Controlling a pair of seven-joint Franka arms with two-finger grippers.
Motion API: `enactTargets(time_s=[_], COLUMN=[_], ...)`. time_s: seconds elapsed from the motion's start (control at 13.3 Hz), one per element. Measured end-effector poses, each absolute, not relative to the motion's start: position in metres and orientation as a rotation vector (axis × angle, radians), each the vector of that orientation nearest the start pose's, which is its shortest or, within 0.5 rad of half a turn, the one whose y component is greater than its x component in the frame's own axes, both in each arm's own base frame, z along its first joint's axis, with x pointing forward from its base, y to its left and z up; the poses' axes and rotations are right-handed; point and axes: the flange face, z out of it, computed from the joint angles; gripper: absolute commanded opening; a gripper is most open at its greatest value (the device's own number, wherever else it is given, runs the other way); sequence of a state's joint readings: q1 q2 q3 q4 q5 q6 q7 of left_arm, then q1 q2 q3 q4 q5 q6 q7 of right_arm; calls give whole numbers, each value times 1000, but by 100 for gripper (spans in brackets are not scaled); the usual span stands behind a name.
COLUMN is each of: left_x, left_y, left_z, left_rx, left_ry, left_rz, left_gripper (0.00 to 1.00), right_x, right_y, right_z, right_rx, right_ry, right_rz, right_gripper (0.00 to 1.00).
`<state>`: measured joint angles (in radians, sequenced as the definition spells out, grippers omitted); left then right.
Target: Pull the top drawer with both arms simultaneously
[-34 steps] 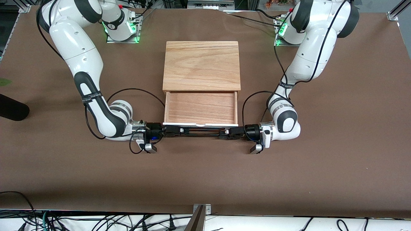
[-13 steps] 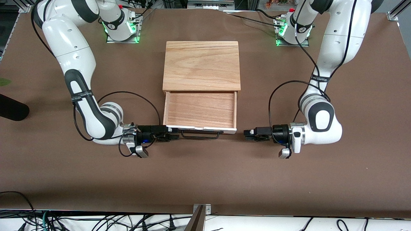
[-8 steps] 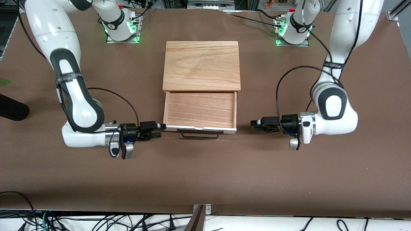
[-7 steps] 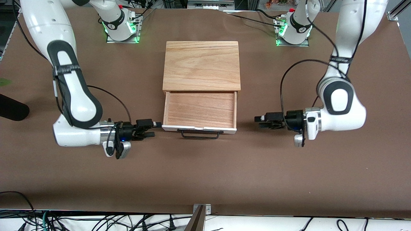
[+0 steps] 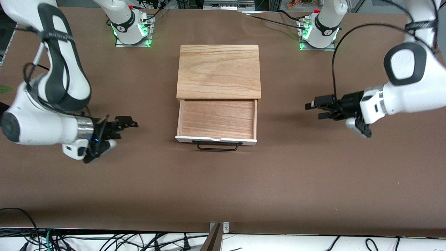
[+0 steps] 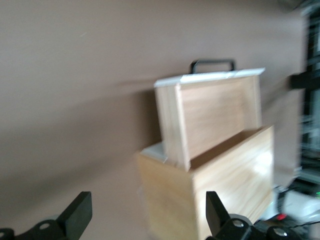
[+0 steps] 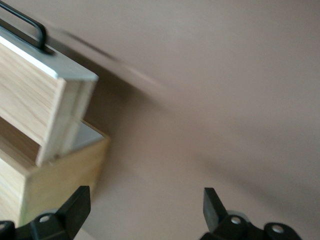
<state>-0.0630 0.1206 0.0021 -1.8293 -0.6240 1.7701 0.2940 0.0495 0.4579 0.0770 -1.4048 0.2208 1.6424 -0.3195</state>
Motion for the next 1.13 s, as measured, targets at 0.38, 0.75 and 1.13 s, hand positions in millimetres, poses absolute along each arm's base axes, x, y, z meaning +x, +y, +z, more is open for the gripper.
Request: enactTargets(time_s=[0.38,0.75,1.13], left_x=[525,506,509], left_y=[-65,-50,-52], left_z=[529,558,589], left_rx=[2830,3015,3180], left_ry=[-246,-126,-64], left_rz=[-264,-332,-248], left_gripper=[100,100,100], right_x=[603,565,570], right_y=[76,22,-23], right_z=[532,569,575], right_rx=[-3104,-3176,-3126], right_ry=[-384,-59,118], right_rz=[267,206,104], right_gripper=[100,100,100])
